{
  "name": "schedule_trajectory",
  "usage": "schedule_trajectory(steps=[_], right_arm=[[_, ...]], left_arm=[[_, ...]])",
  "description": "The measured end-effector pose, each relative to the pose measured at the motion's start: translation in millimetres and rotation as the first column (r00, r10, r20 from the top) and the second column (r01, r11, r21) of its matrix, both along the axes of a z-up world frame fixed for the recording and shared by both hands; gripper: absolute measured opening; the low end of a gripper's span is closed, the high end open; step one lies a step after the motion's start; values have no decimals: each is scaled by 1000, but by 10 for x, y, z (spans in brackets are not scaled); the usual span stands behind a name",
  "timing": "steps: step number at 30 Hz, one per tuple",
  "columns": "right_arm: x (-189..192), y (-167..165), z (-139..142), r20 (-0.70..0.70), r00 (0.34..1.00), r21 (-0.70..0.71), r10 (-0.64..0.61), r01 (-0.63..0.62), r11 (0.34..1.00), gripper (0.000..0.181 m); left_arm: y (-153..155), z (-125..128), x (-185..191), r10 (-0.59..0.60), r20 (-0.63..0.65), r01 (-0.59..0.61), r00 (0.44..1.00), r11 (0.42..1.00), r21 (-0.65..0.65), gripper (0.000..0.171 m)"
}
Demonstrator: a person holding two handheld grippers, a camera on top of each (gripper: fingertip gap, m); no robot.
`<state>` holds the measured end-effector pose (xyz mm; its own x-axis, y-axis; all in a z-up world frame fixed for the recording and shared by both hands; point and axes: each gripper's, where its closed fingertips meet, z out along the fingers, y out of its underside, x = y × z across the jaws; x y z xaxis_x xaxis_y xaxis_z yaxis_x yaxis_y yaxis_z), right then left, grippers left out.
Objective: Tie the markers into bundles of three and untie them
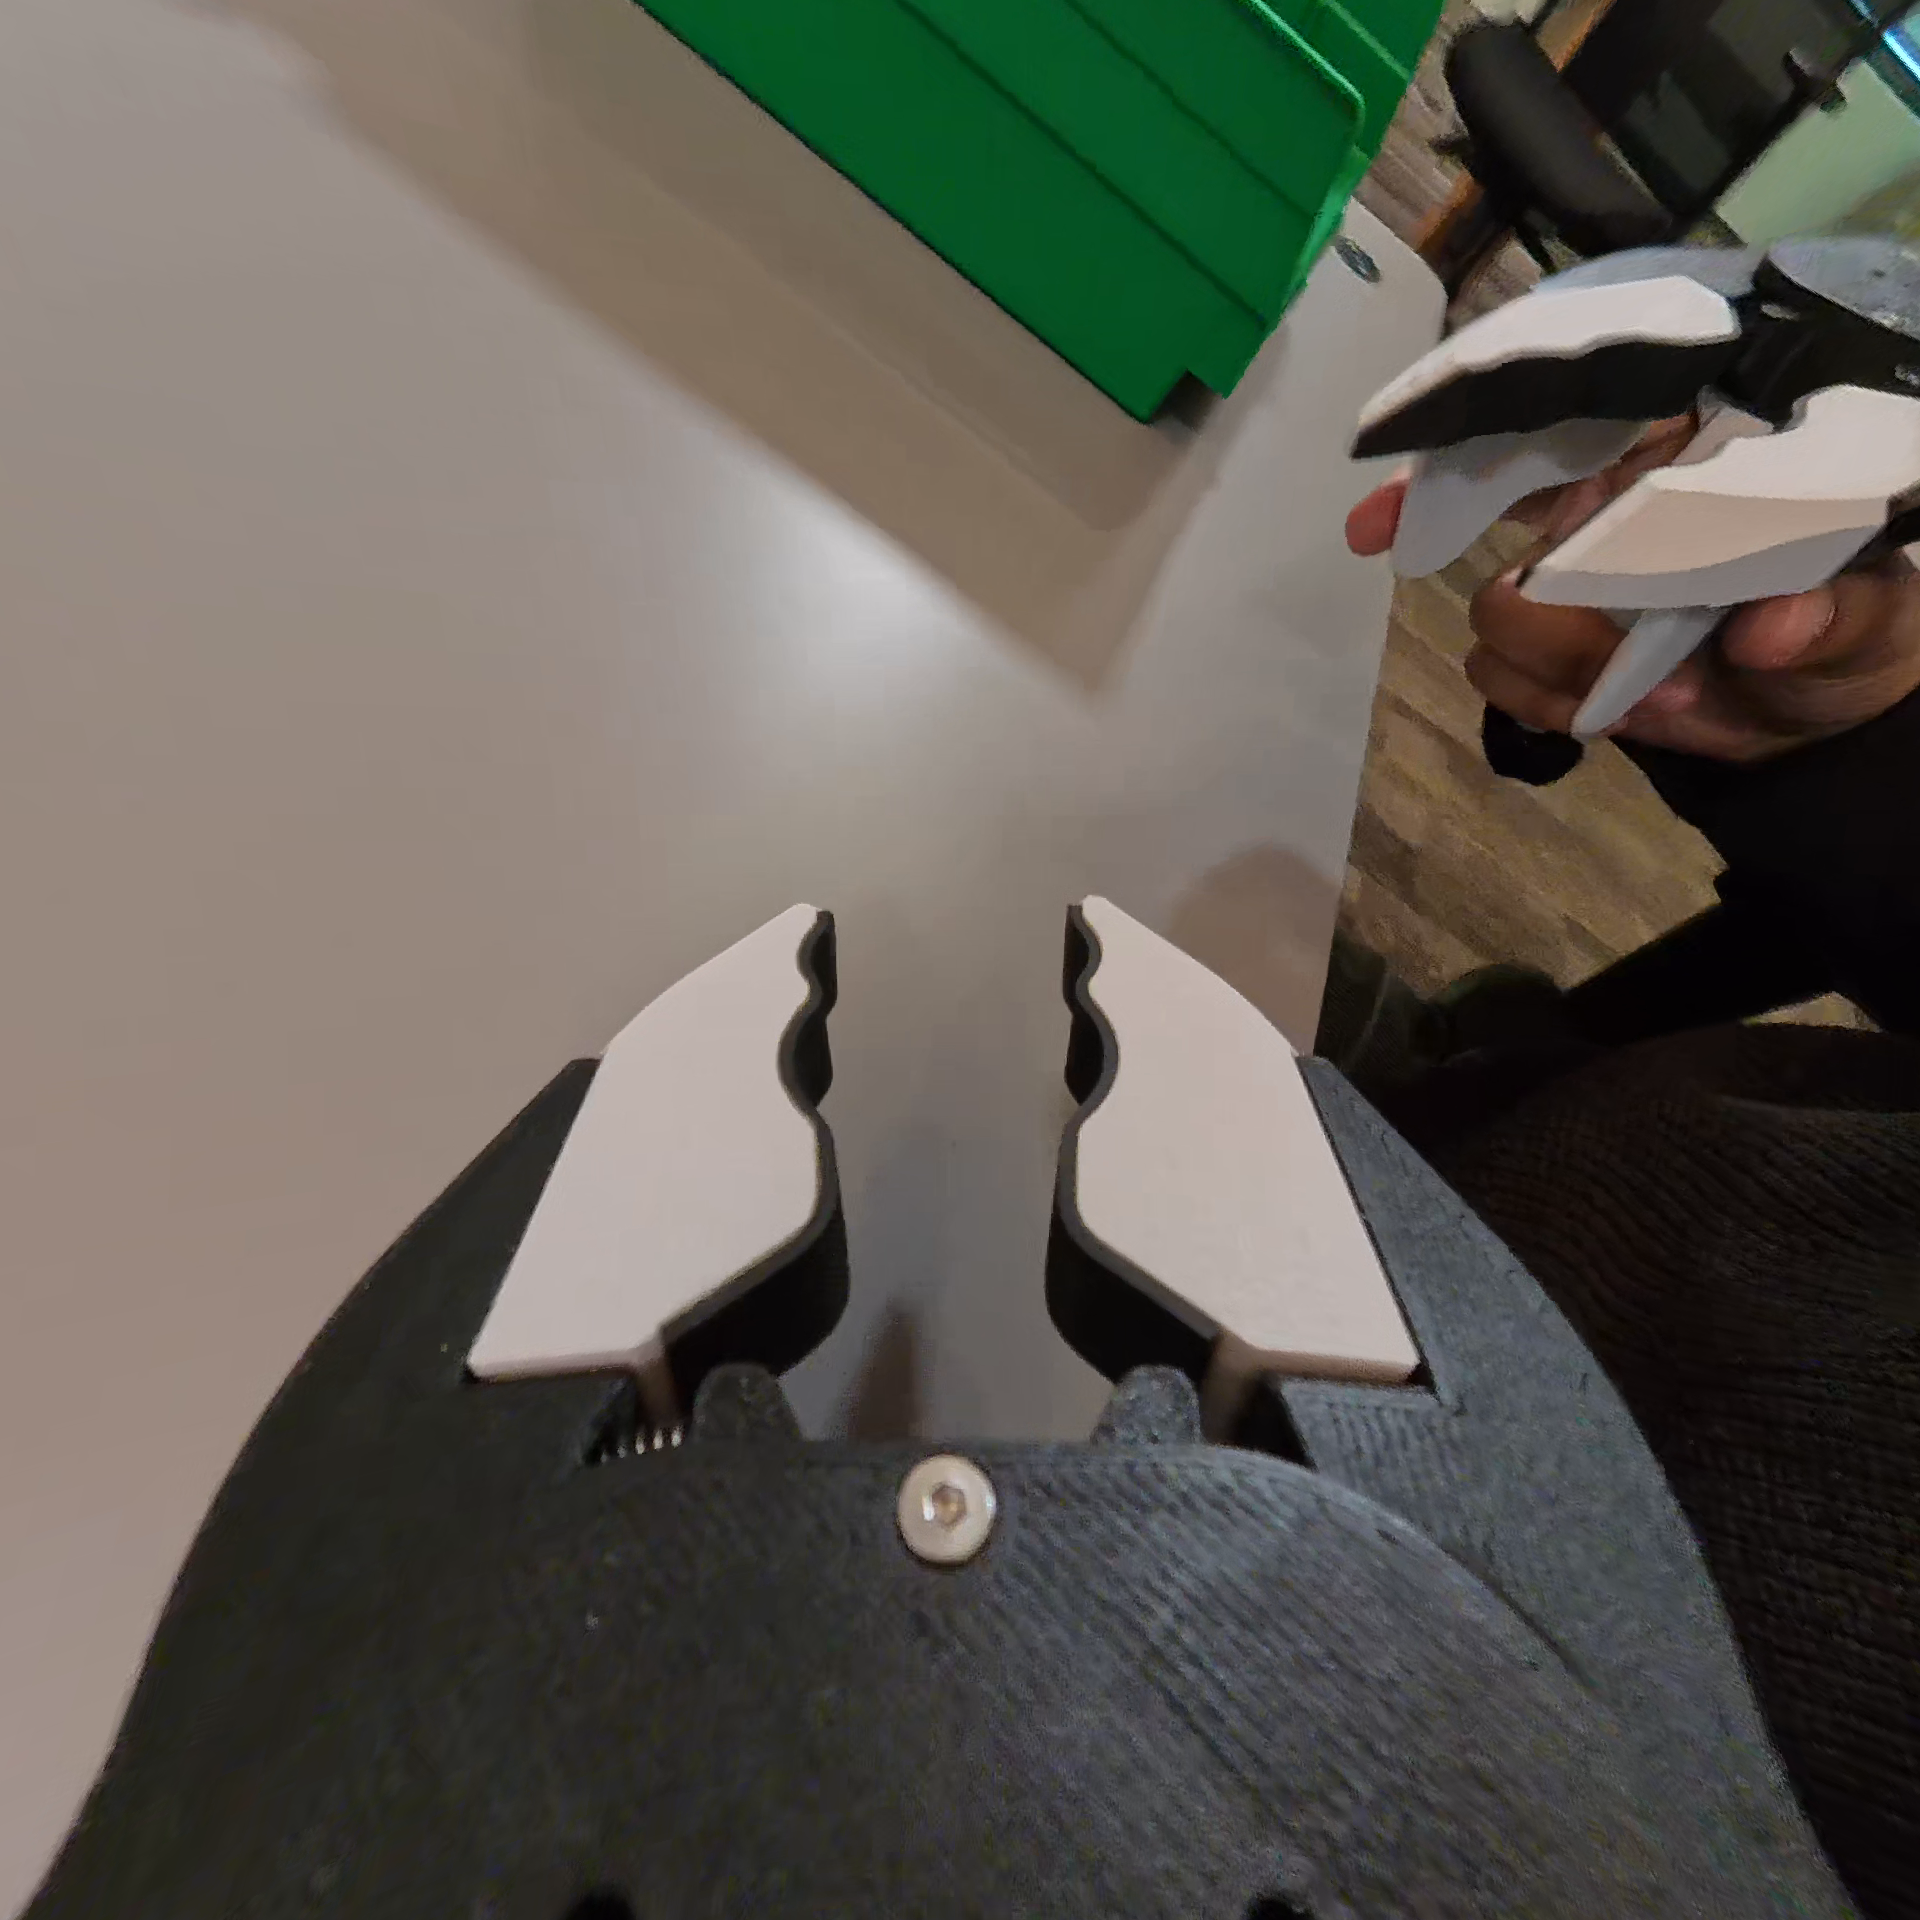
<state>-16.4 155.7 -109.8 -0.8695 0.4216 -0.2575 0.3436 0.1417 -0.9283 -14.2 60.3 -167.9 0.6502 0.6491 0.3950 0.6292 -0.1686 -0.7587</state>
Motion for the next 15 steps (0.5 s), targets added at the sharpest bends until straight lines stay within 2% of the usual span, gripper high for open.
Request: schedule_trajectory(steps=[4,7,15], right_arm=[[-61,-122,57,3,1000,-30,26,-26,999,39],[-163,-200,44,-36,999,1,7,-7,1000,37],[-109,-519,-1,-160,983,83,88,-76,994,32]], left_arm=[[-312,48,-26,166,-50,-167,985,986,-23,42],[-527,80,1,253,-123,-262,960,964,-56,42],[-760,98,160,345,-137,-354,929,934,-52,41]])
